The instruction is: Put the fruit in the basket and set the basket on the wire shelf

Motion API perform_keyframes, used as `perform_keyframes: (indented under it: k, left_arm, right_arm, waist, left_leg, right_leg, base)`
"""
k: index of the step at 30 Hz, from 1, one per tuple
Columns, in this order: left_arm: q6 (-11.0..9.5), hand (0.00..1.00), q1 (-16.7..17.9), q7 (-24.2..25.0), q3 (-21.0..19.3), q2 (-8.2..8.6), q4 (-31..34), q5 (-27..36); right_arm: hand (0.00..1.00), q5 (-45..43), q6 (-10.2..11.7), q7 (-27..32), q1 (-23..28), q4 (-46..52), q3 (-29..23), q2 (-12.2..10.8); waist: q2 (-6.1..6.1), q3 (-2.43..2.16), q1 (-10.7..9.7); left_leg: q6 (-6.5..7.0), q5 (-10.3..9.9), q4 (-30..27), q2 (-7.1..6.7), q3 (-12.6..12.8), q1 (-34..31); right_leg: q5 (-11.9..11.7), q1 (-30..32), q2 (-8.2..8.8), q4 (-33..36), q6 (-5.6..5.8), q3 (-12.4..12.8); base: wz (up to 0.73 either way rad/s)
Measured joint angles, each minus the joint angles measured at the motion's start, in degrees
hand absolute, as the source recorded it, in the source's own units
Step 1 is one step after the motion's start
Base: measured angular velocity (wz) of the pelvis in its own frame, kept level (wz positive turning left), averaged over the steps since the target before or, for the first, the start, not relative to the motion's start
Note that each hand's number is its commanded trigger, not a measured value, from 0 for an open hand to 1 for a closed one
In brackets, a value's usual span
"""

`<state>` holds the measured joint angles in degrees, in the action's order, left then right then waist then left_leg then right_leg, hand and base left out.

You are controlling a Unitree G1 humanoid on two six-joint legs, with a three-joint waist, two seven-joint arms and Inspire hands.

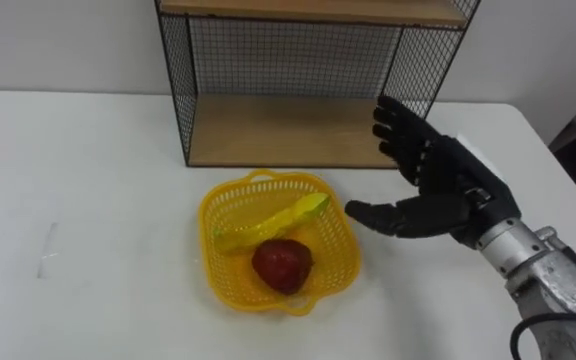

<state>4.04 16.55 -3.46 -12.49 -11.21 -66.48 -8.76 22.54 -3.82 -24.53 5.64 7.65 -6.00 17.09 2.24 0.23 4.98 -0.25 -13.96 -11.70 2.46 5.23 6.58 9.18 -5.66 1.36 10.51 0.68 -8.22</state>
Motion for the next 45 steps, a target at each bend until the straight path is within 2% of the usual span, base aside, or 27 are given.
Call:
perform_keyframes:
  k: [4,11,13,17,21,23,25,26,28,30,31,33,35,38,40,45]
  left_arm:
    - [-0.95,0.0,1.8,-0.52,-2.66,0.02,-0.44,0.87]
    - [-1.07,0.0,2.32,-3.19,-3.25,0.27,-1.65,5.13]
    - [-1.07,0.0,1.98,-5.43,-3.48,0.39,-1.63,8.52]
    - [-1.77,0.0,2.02,-9.83,-7.11,0.39,-1.05,17.05]
    - [-2.21,0.0,3.18,-15.79,-13.34,0.37,1.44,27.53]
    - [-2.38,0.0,3.42,-18.66,-16.71,0.32,2.91,31.34]
    - [-2.48,0.0,3.87,-23.57,-21.42,0.13,7.12,37.0]
    - [-2.53,0.0,4.1,-24.85,-22.2,0.06,8.52,37.96]
    - [-2.89,0.0,5.65,-30.29,-24.3,0.01,16.79,41.36]
    - [-3.86,0.0,6.3,-34.15,-24.98,-0.21,22.23,41.65]
    - [-4.52,0.0,5.75,-36.55,-25.04,-0.4,25.33,41.07]
    - [-4.72,0.0,5.34,-40.19,-25.12,-0.52,30.37,37.83]
    - [-5.41,0.0,5.49,-43.98,-25.0,-0.51,39.25,33.73]
    - [-6.72,0.0,5.5,-47.5,-24.29,-0.46,47.74,30.26]
    - [-7.48,0.0,5.18,-49.9,-23.3,-0.33,55.54,25.66]
    - [-9.51,0.0,4.16,-51.5,-20.05,0.46,67.14,20.58]
  right_arm:
    - [0.0,3.38,0.01,0.11,0.03,0.0,-0.85,0.01]
    - [0.0,9.0,0.01,2.18,0.04,0.05,-2.07,0.09]
    - [0.0,9.24,0.0,3.38,0.05,0.05,-2.02,0.19]
    - [0.0,13.57,0.0,5.86,-0.04,0.06,-2.02,0.3]
    - [0.0,16.19,0.0,8.81,0.03,0.1,-2.04,0.59]
    - [0.0,16.2,-0.06,10.0,0.15,0.07,-2.12,0.68]
    - [0.0,17.29,-0.16,11.97,0.47,0.09,-2.14,1.12]
    - [0.0,17.44,-0.22,12.35,0.68,0.11,-2.14,1.41]
    - [0.0,17.64,-1.15,14.46,1.96,0.92,-2.16,1.55]
    - [0.0,16.4,-1.23,16.22,3.13,1.85,-2.2,1.53]
    - [0.0,14.86,-1.22,17.02,3.63,2.39,-2.36,1.55]
    - [0.0,14.27,-1.22,18.43,3.98,2.37,-2.75,1.53]
    - [0.0,12.89,-1.22,19.63,4.96,2.37,-3.41,1.52]
    - [0.0,12.95,-1.15,20.29,5.9,2.34,-3.61,1.44]
    - [0.0,11.21,-1.14,20.7,7.2,2.26,-3.68,0.4]
    - [0.0,9.62,-0.79,20.56,8.16,2.15,-3.65,-1.08]
  waist:
    - [-0.23,-0.05,0.06]
    - [-0.8,-0.37,0.58]
    - [-0.94,-0.42,1.21]
    - [-0.87,-0.43,1.75]
    - [-0.66,-0.45,1.83]
    - [-0.71,-0.46,2.52]
    - [-0.84,-0.52,3.1]
    - [-0.87,-0.54,3.28]
    - [-0.96,-0.61,3.52]
    - [-1.29,-0.74,3.57]
    - [-1.62,-0.95,3.49]
    - [-2.17,-1.02,3.46]
    - [-2.65,-1.31,3.62]
    - [-2.89,-1.23,3.57]
    - [-2.76,-1.21,3.39]
    - [-2.14,-0.91,2.81]
  left_leg:
    - [0.0,0.0,-0.13,-0.02,0.0,0.05]
    - [0.01,0.01,-0.1,-0.17,-0.44,0.02]
    - [0.01,0.02,-0.07,-0.13,-0.46,0.03]
    - [0.01,0.03,-0.13,-0.2,-1.08,0.13]
    - [0.0,0.03,0.1,-0.28,-2.0,0.85]
    - [-0.01,0.03,0.11,-0.31,-2.05,0.78]
    - [-0.01,0.03,0.08,-0.32,-2.05,0.75]
    - [-0.01,0.03,0.09,-0.32,-2.01,0.74]
    - [-0.02,0.04,0.08,-0.35,-2.29,0.71]
    - [-0.02,0.04,-0.01,-0.43,-2.64,0.51]
    - [-0.01,0.04,-0.19,-0.52,-2.97,-0.02]
    - [0.02,0.19,-0.16,-0.67,-3.33,-0.22]
    - [0.02,0.2,-0.17,-0.7,-3.57,-0.17]
    - [0.0,0.26,-0.02,-0.76,-3.61,-0.1]
    - [0.02,0.29,-0.02,-0.83,-3.87,-0.08]
    - [0.08,0.32,-0.11,-0.99,-4.0,-0.14]
  right_leg:
    - [0.0,-0.1,0.04,0.09,-0.01,-0.07]
    - [0.01,-0.13,0.15,0.1,0.01,-0.15]
    - [0.01,-0.1,0.08,0.08,0.01,0.05]
    - [0.01,-0.7,0.17,-0.21,0.01,-0.78]
    - [0.05,-1.96,0.17,-0.85,0.06,-1.42]
    - [0.05,-1.92,0.15,-0.92,0.07,-1.54]
    - [0.05,-1.84,0.18,-0.93,0.07,-1.56]
    - [0.05,-1.79,0.19,-0.92,0.07,-1.57]
    - [0.05,-1.93,0.26,-0.91,0.07,-2.07]
    - [0.05,-1.79,0.35,-0.91,0.07,-2.48]
    - [0.06,-1.54,0.44,-0.89,0.08,-2.73]
    - [0.06,-1.57,0.53,-0.89,0.08,-2.94]
    - [0.1,-1.59,0.58,-0.77,0.15,-3.17]
    - [0.13,-1.26,0.61,-0.77,0.2,-3.15]
    - [0.17,-1.32,0.65,-0.78,0.25,-3.24]
    - [0.24,-1.37,0.83,-0.85,0.36,-3.49]
  base:
    - [0.0]
    - [0.0]
    - [0.0]
    - [0.09]
    - [0.09]
    - [0.02]
    - [0.0]
    - [0.0]
    - [0.06]
    - [0.09]
    - [0.12]
    - [0.1]
    - [0.05]
    - [0.0]
    - [0.03]
    - [0.0]
